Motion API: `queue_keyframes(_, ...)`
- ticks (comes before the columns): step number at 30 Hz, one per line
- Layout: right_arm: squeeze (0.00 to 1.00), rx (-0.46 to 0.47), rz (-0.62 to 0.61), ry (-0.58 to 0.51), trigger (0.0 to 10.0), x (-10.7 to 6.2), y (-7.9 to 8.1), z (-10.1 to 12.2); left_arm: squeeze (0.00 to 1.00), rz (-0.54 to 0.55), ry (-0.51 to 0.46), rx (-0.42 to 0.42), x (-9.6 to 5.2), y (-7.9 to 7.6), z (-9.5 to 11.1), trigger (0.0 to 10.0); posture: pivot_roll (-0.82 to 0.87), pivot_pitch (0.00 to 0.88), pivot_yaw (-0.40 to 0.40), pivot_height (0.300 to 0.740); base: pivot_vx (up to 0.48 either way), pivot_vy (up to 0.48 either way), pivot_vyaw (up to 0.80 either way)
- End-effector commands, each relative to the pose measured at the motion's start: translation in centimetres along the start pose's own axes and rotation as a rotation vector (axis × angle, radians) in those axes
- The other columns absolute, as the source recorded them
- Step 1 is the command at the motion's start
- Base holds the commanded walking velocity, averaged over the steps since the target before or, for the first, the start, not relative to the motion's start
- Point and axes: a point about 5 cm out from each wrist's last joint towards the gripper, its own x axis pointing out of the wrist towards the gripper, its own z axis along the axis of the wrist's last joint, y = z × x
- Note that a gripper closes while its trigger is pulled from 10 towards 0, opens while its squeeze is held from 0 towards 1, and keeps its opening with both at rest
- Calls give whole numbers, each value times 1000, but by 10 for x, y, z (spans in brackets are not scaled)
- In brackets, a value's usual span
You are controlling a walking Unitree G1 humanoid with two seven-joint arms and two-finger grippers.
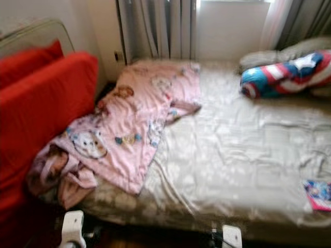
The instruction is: Clean up the room
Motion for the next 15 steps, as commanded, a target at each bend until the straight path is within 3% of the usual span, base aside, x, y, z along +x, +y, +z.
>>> queue_keyframes(1, 0, 8, 5, 2, 10000, 0, 3, -1, 0, 7, 2, 12, 0, 4, 1, 10000, -19, 0, 27, 740, 0, 379, 0)
queue_keyframes(15, 0, 9, 7, 0, 10000, 0, 3, -1, 0, 10, 4, 11, 0, 5, 0, 10000, -18, 0, 26, 740, 0, 378, 0)
